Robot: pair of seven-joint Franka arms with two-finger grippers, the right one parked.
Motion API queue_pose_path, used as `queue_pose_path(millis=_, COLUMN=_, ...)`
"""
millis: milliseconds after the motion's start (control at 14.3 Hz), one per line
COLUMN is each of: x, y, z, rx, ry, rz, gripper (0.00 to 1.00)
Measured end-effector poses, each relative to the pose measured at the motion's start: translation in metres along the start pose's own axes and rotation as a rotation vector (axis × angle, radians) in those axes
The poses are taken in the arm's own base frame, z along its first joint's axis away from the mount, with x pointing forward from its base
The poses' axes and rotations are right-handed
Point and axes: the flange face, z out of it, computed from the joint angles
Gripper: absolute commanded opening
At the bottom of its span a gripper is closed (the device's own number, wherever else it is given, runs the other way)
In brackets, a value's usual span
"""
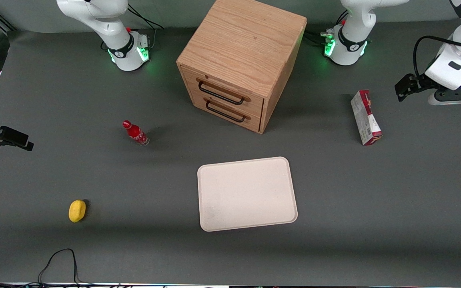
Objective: Place red cookie box on tray
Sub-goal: 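Move the left gripper toward the upright red-and-white cookie box, then lower the left gripper over the cookie box and close on it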
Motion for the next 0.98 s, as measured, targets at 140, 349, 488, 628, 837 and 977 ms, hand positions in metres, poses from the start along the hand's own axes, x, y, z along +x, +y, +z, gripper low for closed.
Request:
queue_pose_path(millis=140, x=0.000, y=0.000, z=0.000, rx=-0.003, ry=-0.004, rz=0.000, gripper=1.00)
queue_pose_path(millis=349, x=0.001, y=0.000, z=0.006, rx=-0.003, ry=-0.023, rz=0.004, gripper=1.00)
queue_pose_path(millis=488, x=-0.002, y=-0.001, z=0.030, rx=-0.001, ry=-0.093, rz=-0.001, gripper=1.00)
queue_pose_path(millis=628, x=-0.006, y=-0.001, z=0.073, rx=0.003, ry=-0.158, rz=-0.047, gripper=1.00)
queue_pose_path(millis=837, x=-0.019, y=0.003, z=0.150, rx=-0.001, ry=-0.144, rz=-0.094, gripper=1.00)
queue_pose_path(millis=977, x=-0.035, y=-0.001, z=0.199, rx=-0.017, ry=-0.096, rz=-0.111, gripper=1.00)
